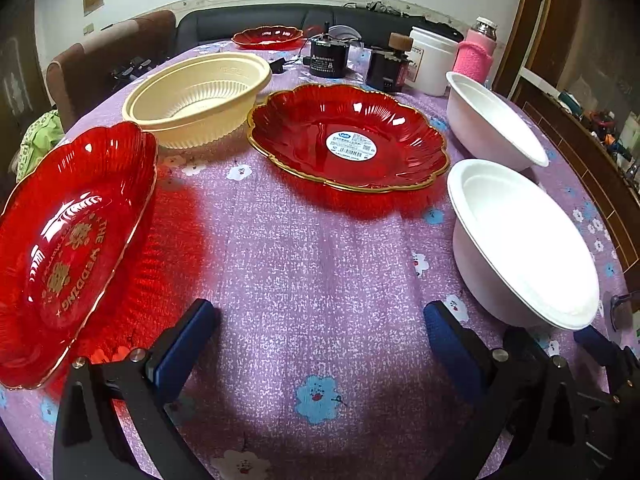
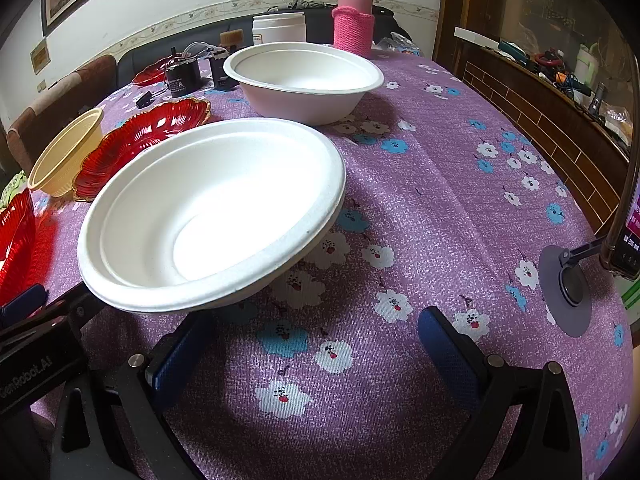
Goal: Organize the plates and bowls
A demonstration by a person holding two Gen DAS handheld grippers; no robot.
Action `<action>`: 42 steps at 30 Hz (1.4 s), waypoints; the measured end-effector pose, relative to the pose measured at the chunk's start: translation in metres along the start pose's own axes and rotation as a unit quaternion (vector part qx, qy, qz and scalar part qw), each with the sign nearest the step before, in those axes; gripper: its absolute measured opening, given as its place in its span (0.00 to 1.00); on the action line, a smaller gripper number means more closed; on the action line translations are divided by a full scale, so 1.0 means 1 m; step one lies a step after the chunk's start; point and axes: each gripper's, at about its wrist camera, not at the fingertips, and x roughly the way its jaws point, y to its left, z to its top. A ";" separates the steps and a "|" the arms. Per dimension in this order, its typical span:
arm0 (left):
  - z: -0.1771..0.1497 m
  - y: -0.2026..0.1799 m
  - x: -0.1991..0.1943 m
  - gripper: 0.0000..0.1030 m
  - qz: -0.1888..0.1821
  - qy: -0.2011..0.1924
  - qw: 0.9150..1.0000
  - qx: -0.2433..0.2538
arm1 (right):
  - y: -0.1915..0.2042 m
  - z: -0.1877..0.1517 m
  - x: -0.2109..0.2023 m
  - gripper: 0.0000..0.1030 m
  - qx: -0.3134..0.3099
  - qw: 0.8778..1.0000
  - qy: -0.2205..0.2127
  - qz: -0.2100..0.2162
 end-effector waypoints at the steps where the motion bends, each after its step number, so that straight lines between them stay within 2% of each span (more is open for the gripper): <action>1: 0.001 0.001 0.001 1.00 -0.002 0.001 1.000 0.001 | 0.000 0.000 0.000 0.99 0.000 1.000 0.000 0.000; 25: -0.002 0.008 -0.010 1.00 -0.025 0.002 1.000 0.003 | 0.001 -0.001 -0.001 0.99 0.001 1.000 -0.001 0.000; 42: -0.002 0.008 -0.012 1.00 -0.025 -0.001 1.000 -0.001 | 0.000 -0.001 -0.001 0.99 0.001 1.000 -0.001 0.000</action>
